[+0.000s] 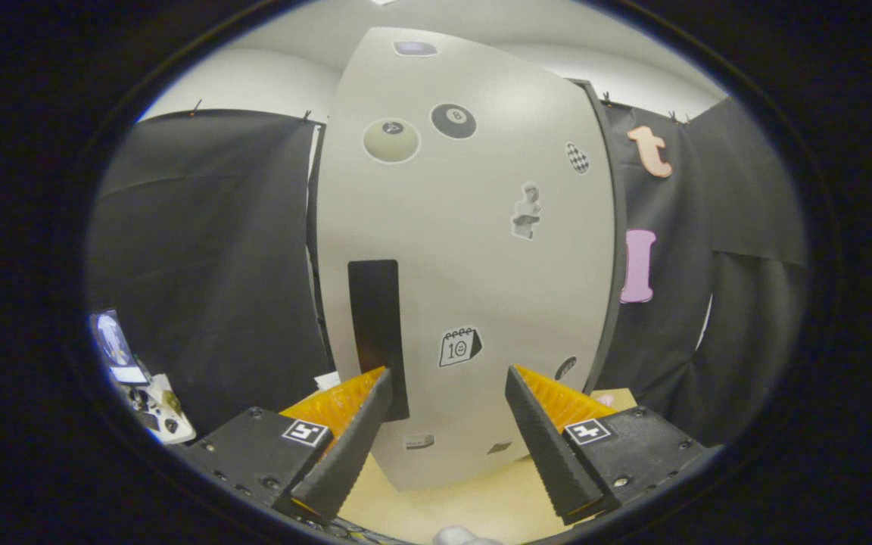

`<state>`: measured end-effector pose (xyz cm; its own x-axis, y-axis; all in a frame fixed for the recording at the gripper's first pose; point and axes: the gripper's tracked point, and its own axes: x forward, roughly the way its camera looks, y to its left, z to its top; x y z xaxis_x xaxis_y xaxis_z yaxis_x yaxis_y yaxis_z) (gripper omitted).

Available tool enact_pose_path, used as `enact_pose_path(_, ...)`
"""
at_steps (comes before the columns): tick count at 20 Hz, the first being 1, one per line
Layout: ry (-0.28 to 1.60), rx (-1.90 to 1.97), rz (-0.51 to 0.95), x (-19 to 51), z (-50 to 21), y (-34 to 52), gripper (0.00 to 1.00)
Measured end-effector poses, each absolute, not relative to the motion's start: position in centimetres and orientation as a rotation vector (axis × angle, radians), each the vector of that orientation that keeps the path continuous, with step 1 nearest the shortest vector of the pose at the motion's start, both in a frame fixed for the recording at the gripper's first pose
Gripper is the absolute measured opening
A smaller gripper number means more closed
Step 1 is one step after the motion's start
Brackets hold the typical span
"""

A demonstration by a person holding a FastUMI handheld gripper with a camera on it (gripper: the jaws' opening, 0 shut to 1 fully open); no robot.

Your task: Open the shoe cabinet door, grab the shoes and put them into the shoe cabinet, then close the shoe cabinet door.

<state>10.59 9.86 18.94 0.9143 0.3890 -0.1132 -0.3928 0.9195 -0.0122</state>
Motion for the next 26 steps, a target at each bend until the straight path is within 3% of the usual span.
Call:
enact_pose_path(12, 0.133, 0.021, 0.318, 10.1, 18.6, 8.3, 0.99)
enact_pose_path(26, 0.028, 0.044, 0.141, 1.1, 22.6, 0.8, 0.99)
